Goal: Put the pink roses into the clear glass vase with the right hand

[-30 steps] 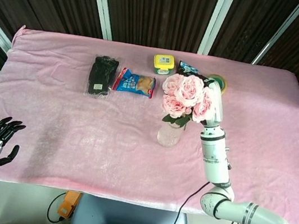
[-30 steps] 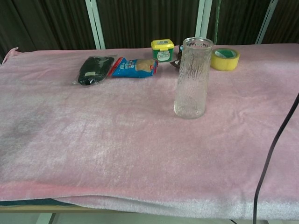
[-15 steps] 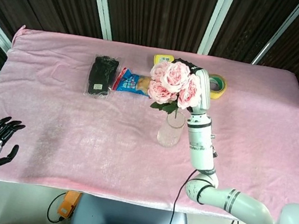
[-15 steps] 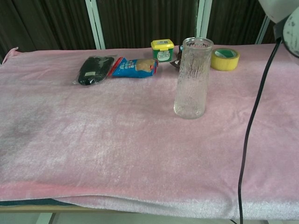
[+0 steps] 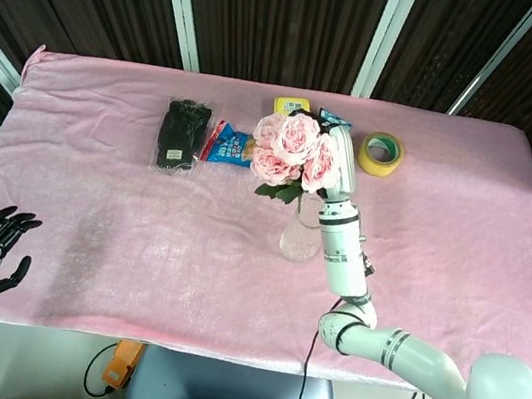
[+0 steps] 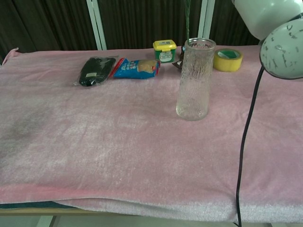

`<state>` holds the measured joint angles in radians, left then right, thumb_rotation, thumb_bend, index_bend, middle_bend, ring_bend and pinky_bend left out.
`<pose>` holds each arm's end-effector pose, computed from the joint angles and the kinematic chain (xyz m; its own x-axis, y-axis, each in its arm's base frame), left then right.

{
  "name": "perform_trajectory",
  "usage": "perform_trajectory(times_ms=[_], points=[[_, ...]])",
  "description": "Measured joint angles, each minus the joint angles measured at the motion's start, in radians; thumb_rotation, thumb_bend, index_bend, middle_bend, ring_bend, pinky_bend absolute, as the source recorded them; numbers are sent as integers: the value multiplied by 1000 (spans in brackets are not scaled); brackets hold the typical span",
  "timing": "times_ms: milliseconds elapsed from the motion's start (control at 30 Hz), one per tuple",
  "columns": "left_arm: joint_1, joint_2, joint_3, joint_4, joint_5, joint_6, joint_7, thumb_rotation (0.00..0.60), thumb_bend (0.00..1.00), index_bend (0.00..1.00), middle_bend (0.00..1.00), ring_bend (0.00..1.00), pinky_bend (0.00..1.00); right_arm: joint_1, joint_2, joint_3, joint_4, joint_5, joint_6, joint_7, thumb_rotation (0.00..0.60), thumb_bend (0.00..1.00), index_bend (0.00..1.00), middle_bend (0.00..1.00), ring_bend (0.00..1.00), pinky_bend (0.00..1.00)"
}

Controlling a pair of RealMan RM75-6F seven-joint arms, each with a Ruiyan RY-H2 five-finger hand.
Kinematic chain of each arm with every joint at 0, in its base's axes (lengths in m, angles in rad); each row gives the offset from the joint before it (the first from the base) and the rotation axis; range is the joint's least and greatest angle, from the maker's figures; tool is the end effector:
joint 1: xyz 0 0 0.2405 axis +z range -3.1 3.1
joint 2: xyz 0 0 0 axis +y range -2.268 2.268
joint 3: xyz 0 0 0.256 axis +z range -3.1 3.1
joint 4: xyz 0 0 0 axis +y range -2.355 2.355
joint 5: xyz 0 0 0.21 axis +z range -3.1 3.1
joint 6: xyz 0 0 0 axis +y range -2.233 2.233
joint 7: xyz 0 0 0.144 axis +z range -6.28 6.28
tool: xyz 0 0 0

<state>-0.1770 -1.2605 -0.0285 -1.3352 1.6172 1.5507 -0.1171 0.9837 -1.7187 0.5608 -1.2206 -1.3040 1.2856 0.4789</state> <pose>-0.3155 0.2085 0.1372 0.4096 -0.0763 0.9091 0.8870 -0.1996 -0.4164 -0.0038 -0.4235 0.0686 -0.5227 -0.0319 0.8519 -0.6754 -0.5943 -0.4367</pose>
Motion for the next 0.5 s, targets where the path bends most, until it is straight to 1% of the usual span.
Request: perform_trajectory(times_ms=[300, 400, 500], points=[[-3, 1, -2, 3, -6, -10, -7, 600, 456, 240, 205, 103, 272, -2, -25, -37, 51, -12, -16, 101, 600, 380, 816, 726, 696, 730], [-3, 2, -3, 3, -8, -10, -12, 600, 456, 240, 205, 104, 272, -21, -26, -64, 61, -19, -16, 122, 600, 382, 779, 725, 674, 722], [-3, 2, -3, 3, -7, -8, -14, 600, 456, 240, 206, 103, 272, -45, -28, -98, 83, -30, -15, 143, 600, 380, 724, 726, 632, 693]])
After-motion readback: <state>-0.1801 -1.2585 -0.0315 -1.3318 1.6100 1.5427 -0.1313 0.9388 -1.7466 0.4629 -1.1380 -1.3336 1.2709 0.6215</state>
